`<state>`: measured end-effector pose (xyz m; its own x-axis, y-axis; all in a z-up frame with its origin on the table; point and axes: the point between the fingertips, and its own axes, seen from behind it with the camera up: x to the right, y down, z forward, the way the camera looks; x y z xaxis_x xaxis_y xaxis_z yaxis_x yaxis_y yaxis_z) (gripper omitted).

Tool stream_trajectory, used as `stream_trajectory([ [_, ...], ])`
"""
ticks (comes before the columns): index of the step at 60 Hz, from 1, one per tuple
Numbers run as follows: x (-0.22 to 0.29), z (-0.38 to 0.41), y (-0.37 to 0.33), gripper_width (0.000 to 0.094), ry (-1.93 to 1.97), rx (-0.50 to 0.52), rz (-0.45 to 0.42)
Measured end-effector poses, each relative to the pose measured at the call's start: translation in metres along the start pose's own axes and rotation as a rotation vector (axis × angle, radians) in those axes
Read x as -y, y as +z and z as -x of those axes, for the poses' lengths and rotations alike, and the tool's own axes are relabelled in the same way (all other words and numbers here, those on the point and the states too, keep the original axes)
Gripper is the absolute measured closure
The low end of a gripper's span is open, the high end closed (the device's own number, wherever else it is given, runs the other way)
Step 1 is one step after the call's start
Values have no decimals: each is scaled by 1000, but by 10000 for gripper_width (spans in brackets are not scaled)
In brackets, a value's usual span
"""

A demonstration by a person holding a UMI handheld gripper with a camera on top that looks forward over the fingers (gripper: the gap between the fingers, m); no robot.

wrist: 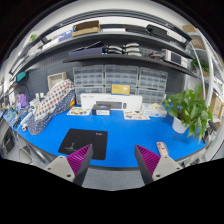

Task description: Arrange mouse

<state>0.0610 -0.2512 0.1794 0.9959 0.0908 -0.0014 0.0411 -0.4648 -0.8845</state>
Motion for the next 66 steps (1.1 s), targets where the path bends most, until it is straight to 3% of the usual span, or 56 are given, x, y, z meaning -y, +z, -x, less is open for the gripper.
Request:
stream_trajectory([
  [11,-28,-12,14,81,19,18,21],
  [33,-163,-152,46,97,53,-158,222],
  [50,-148,-247,123,96,64,-228,242],
  [60,-131,-270,179,99,69,-211,256],
  [66,-119,-269,203,148,84,-169,250],
])
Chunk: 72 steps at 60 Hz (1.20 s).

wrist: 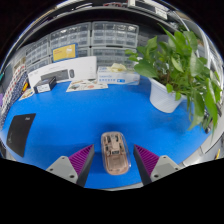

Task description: Arrange mouse

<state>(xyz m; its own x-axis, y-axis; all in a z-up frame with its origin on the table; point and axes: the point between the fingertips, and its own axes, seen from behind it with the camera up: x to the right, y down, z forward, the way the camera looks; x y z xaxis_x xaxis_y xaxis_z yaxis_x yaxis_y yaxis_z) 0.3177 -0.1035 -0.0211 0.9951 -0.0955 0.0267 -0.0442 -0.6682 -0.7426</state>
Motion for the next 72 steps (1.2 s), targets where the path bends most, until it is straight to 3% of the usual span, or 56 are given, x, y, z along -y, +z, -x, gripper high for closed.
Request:
stream_trajectory([
  [5,4,9,8,284,-3,47,9],
  [6,5,11,9,253,0,55,9],
  [9,5,13,10,383,-2,73,16],
  [10,5,13,11,365,-4,75,15],
  [11,5,14,11,468,-6,79,14],
  [18,3,14,11,525,-16,78,37],
  [24,2,15,10,643,-4,59,80],
  [33,6,16,3,649,1,-24,113],
  [45,95,81,-68,648,2,-81,-39],
  [59,185,234,-145,648,-2,4,-207],
  [64,189,290,-146,649,-32,47,-222],
  [72,161,369,-119,650,-48,141,-178],
])
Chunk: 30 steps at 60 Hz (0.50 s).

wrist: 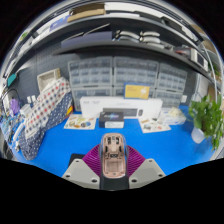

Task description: Arrange mouse

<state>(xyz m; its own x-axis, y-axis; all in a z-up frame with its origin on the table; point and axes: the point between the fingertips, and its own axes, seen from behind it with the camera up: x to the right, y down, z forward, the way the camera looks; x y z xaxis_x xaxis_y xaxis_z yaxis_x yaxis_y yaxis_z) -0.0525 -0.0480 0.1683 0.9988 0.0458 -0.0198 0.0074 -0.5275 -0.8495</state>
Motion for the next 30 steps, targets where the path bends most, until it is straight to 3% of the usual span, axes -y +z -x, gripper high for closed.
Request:
stream_trajectory([
  [13,-108,51,60,651,-41,18,181],
  [14,-115,53,62,590,-41,18,193],
  [15,-122,54,65,626,-42,16,204],
  [23,-170,65,79,627,-43,14,275],
  [30,-169,64,80,626,-71,2,240],
])
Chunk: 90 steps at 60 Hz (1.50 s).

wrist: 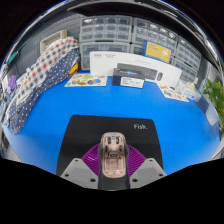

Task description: Arrange mouse

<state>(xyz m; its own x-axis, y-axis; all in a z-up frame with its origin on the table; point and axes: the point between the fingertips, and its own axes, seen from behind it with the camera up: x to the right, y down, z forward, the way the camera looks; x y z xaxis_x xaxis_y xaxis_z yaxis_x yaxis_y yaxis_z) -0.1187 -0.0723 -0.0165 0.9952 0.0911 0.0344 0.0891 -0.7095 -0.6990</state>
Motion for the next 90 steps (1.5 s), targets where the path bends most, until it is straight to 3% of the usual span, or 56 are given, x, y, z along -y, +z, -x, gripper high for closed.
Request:
stream_trajectory([
  [13,1,-2,0,467,66,9,23],
  [20,11,-11,-11,83,125,-1,8],
  [21,13,-13,-13,76,126,-3,5],
  [47,61,-114,-137,68,76,-5,-137],
  [61,53,-167,-191,73,34,28,-200],
  [90,33,-235,-243,86,76,28,-240],
])
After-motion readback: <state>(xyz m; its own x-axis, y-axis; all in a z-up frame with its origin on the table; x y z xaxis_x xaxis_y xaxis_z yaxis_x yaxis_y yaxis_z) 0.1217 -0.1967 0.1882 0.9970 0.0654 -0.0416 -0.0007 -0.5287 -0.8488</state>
